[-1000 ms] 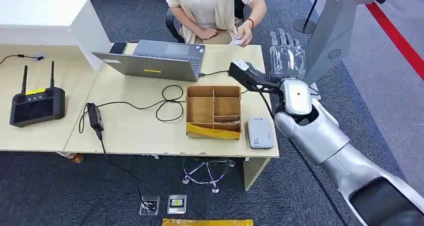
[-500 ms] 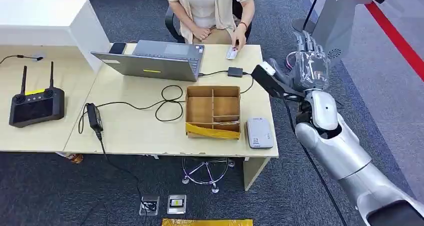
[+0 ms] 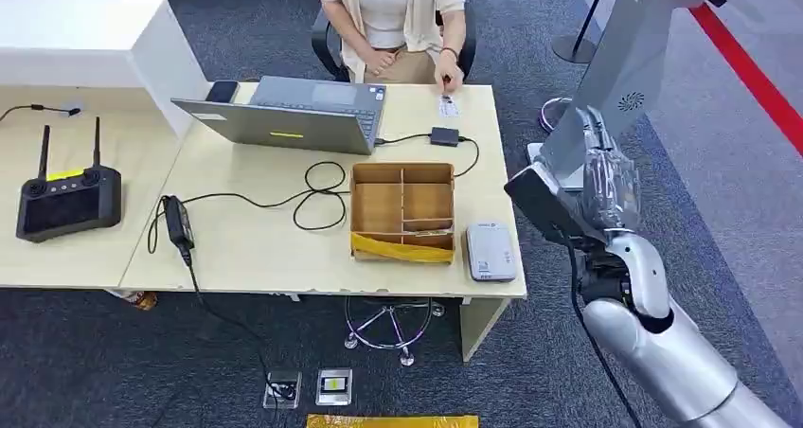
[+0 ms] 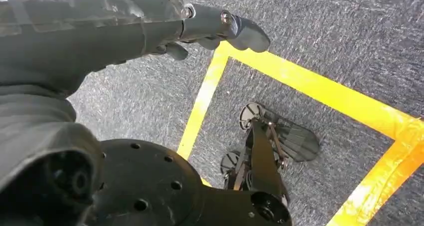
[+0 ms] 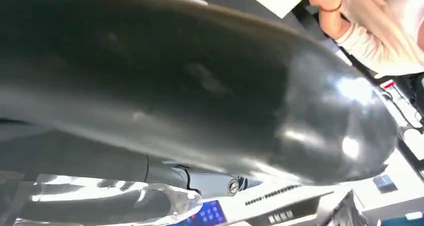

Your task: Pass the card to the sensor for recognition and then transmit it.

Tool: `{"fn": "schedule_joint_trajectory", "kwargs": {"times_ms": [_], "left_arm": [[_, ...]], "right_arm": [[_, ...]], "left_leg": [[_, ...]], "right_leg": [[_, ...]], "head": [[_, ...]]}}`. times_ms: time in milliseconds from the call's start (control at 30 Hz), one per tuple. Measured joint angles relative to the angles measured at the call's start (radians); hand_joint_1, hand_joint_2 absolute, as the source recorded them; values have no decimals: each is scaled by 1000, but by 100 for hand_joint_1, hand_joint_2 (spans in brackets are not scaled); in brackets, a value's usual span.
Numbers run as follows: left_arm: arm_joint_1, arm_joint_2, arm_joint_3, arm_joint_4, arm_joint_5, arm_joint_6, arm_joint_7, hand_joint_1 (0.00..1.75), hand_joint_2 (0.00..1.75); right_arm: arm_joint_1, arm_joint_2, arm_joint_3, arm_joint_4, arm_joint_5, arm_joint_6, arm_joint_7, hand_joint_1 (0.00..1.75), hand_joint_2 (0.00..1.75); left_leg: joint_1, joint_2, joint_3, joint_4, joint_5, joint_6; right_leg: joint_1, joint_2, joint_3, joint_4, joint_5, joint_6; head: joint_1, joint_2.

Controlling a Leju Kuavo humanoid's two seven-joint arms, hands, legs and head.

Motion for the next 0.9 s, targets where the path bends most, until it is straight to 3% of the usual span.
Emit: {"fn": "schedule_joint_trajectory", "kwargs": {"times_ms": [267,567,600,733,900], "left_arm": [[1,0,20,0,20,19,-8,0,0],[0,-2,37,0,20,46,5,0,0],[1,-2,37,0,20,48,10,0,0],[1,-2,42,0,20,49,15,0,0],[1,-2,43,0,21,55,26,0,0]], "right_arm": [[10,-59,70,-103,-63,-69,24,0,0],[-14,-63,191,-120,-54,-79,24,0,0],[-14,-63,202,-120,-52,-79,24,0,175],[-17,-60,238,-120,-44,-74,24,0,175],[-26,-57,287,-120,-9,8,20,0,175]], "left_leg": [[0,1,0,0,0,0],[0,1,0,0,0,0],[0,1,0,0,0,0],[0,1,0,0,0,0],[0,1,0,0,0,0]], "right_leg": [[0,2,0,0,0,-1],[0,1,0,0,0,-1],[0,1,0,0,0,-1],[0,2,0,0,0,-1],[0,1,0,0,0,-1]], "head": [[0,0],[0,0],[0,0],[0,0],[0,0]]}}
